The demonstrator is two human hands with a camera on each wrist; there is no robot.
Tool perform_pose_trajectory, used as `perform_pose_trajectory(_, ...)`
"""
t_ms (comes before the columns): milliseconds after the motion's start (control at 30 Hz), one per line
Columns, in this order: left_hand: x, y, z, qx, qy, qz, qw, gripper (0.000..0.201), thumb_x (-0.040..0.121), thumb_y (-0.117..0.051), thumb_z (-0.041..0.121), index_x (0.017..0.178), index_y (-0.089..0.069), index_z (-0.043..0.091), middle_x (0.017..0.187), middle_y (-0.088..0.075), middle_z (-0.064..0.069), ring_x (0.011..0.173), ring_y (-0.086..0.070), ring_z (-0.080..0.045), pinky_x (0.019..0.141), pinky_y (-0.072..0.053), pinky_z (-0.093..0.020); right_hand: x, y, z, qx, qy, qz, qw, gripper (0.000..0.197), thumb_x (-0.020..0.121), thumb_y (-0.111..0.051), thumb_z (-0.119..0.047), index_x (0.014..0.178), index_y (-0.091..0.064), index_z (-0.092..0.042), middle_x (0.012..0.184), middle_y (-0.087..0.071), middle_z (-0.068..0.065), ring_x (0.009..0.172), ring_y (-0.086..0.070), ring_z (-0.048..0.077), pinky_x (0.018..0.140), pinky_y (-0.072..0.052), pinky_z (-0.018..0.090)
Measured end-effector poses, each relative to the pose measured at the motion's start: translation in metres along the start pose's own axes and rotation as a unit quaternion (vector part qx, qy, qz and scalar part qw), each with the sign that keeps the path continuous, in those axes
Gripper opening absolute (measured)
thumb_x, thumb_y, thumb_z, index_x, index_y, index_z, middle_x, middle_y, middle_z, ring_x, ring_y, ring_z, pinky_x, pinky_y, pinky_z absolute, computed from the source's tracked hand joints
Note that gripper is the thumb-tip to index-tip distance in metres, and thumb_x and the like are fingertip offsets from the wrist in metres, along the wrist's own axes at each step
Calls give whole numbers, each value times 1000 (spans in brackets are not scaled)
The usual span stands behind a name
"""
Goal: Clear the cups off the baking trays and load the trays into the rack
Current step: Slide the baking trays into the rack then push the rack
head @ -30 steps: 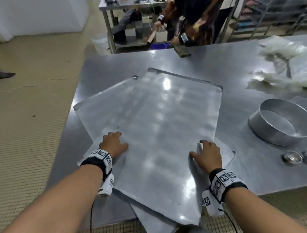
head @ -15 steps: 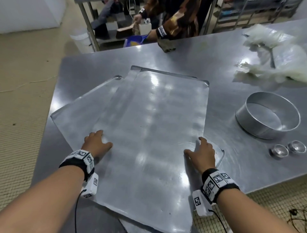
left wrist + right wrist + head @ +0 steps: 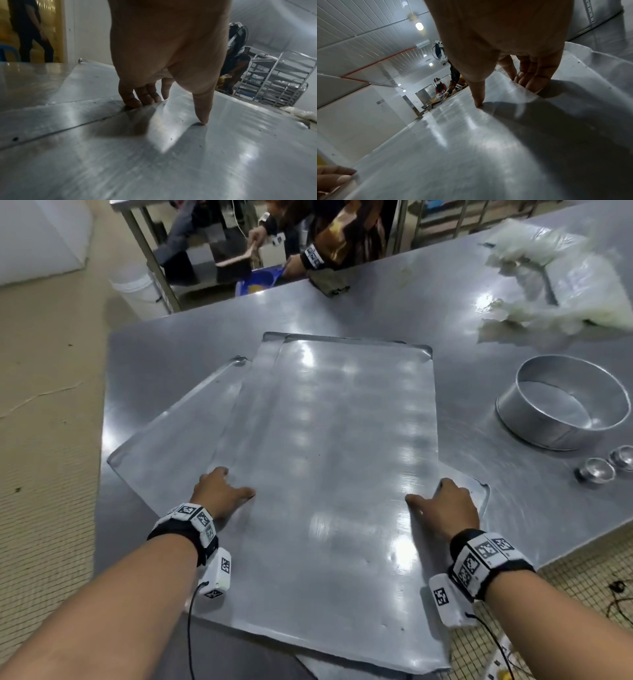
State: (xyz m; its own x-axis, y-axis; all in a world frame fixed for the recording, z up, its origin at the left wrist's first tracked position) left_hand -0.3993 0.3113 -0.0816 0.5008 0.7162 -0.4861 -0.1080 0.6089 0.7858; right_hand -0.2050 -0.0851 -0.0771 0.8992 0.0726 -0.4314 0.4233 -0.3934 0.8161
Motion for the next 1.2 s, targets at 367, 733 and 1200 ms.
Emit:
perform_pose_trajectory(367, 13, 6, -19, -93, -3, 15, 996, 100, 58, -93, 53, 137, -50, 10, 142, -52, -14, 120, -59, -32, 102, -49, -40, -8, 4, -6, 61, 9, -14, 998, 81, 79, -83, -45, 140, -46, -7, 130, -60, 14, 117, -59, 33, 89, -49, 40)
perform_pose_trajectory(733, 25, 28, -46, -50, -6, 24, 998, 110, 35, -72, 78, 124, -57, 14, 129, -56, -14, 111, -61, -36, 98, -53, -50, -22, -8, -41, 85, 31, -16, 996, 73, 80, -84, -37, 136, -49, -8, 133, -59, 15, 101, -56, 25, 82, -46, 37)
perform_pose_trajectory(1200, 47, 31, -49, -25, -32, 7, 999, 109, 42, -71, 82, 126, -58, 13, 124, -60, -13, 104, -65, -35, 95, -55, -49, -11, -14, -53, 25, 41, 3, 999, 53, 78, -82, -45, 109, -58, -10, 115, -58, 14, 86, -58, 25, 72, -48, 37)
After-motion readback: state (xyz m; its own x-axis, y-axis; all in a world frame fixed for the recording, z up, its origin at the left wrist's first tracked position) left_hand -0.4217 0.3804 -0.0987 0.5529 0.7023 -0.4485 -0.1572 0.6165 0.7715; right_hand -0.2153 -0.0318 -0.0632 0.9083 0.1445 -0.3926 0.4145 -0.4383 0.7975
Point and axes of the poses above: each hand's wrist, its own x-axis towards the middle knuckle, its own y-axis out of the back of the hand, z = x × y, the point moved 2 cm from there along x, towards the middle knuckle
